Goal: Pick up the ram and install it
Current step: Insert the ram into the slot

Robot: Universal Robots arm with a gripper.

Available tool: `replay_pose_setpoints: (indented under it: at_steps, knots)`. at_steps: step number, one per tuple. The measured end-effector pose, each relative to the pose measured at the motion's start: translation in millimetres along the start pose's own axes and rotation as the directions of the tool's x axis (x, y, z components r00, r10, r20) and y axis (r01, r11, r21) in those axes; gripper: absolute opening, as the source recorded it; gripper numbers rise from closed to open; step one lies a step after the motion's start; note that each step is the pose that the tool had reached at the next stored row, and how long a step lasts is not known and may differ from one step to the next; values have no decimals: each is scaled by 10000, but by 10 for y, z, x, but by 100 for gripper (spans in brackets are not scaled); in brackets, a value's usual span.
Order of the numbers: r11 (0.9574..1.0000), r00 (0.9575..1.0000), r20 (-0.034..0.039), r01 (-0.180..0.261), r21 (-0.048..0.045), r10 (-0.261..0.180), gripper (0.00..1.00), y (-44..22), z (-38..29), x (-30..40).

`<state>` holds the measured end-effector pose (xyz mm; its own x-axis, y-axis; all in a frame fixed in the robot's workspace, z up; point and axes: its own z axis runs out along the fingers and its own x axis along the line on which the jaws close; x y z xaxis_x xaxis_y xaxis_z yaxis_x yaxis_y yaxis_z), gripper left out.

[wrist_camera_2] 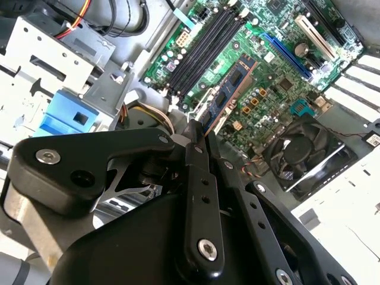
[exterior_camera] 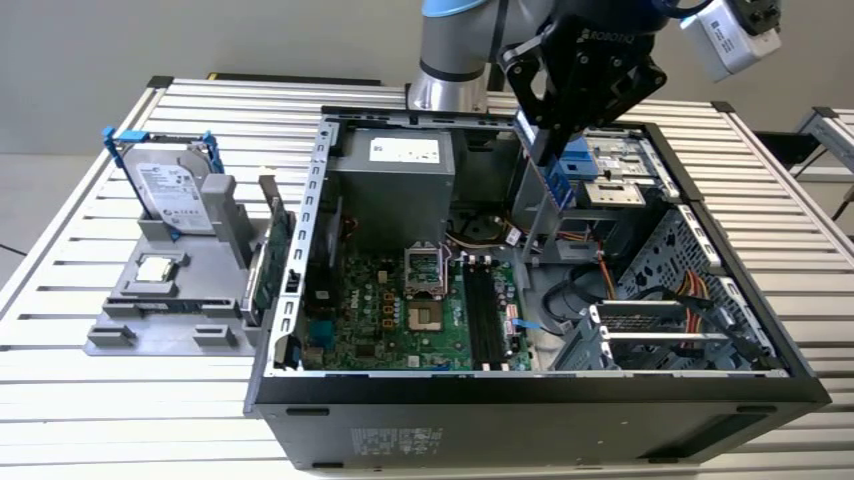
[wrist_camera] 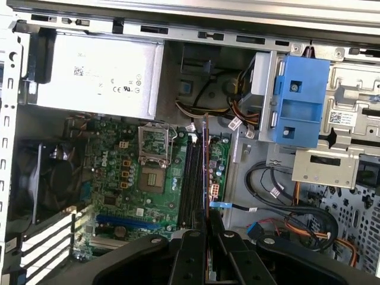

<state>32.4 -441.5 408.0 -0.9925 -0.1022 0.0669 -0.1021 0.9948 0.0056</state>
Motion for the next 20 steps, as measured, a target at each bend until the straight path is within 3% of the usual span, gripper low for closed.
replay_pose_setpoints:
  at_steps: [7, 11, 15, 20]
  knots:
    - [10000, 10000, 5, 3, -44, -3, 0, -2, 24, -5]
    - [9997, 10000, 25, 16, -236, -15, 0, -8, 35, -9]
    - [9996, 10000, 54, 21, -296, -19, 0, -10, 60, -12]
    - [9990, 9998, 174, 37, -444, -29, 0, -17, 90, -15]
